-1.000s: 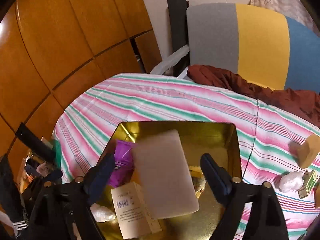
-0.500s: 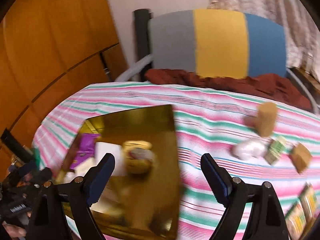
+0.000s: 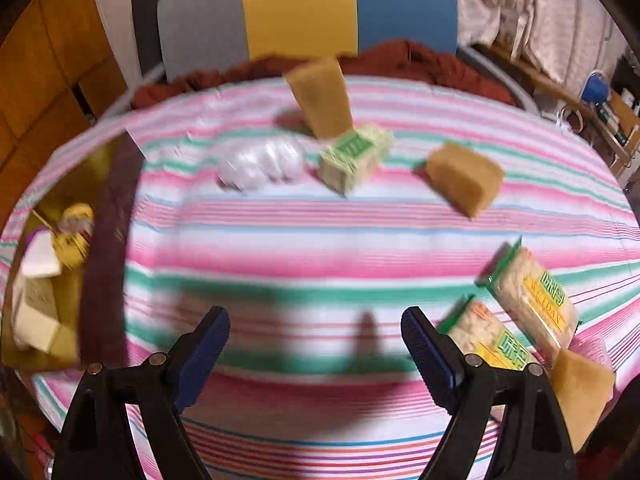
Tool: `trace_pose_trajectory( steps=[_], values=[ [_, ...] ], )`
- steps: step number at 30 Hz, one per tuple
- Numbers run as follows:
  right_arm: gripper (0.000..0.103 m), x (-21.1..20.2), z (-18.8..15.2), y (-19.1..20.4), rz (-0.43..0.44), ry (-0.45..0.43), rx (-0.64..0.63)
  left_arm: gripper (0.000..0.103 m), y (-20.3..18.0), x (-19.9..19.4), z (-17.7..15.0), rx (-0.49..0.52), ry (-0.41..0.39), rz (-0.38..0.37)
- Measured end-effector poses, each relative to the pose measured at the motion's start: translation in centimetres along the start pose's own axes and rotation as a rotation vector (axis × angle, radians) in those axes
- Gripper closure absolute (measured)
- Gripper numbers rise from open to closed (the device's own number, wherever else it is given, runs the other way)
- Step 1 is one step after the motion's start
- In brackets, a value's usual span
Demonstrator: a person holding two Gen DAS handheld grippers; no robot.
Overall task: Organize objects
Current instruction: 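Reach the left tool to the clear plastic bundle and grasp it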
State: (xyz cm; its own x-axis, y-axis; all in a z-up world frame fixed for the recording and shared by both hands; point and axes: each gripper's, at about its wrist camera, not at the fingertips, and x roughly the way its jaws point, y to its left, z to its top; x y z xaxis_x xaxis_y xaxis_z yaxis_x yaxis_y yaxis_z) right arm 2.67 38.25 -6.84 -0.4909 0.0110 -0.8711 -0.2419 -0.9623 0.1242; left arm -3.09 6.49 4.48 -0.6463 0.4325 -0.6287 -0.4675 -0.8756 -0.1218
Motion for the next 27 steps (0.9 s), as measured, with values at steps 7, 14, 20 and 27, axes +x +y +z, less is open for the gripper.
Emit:
trace_pose_trajectory(
  steps=[7, 14, 20, 27],
  values=[
    [0.014, 0.8, 2.7, -2.7, -0.004, 0.066, -0.096, 0.000, -8.1, 4.1, 2.3, 0.138, 0.115, -0.125],
    [0.014, 1.5, 3.7, -5.1, 0.000, 0.047, -0.092, 0.000, -15.3, 11.0, 3.8, 0.195, 0.279, -0.183],
    [0.014, 1.4, 4.0, -6.1, -0.033, 0.057, -0.054, 0.000, -20.5, 17.1, 4.1, 0.295, 0.351, -0.163],
    [0.014, 0.9, 3.9, -6.1, -0.022, 0.053, -0.043, 0.020, -22.3, 24.1, 4.1, 0.314, 0.436, -0.120]
  ],
)
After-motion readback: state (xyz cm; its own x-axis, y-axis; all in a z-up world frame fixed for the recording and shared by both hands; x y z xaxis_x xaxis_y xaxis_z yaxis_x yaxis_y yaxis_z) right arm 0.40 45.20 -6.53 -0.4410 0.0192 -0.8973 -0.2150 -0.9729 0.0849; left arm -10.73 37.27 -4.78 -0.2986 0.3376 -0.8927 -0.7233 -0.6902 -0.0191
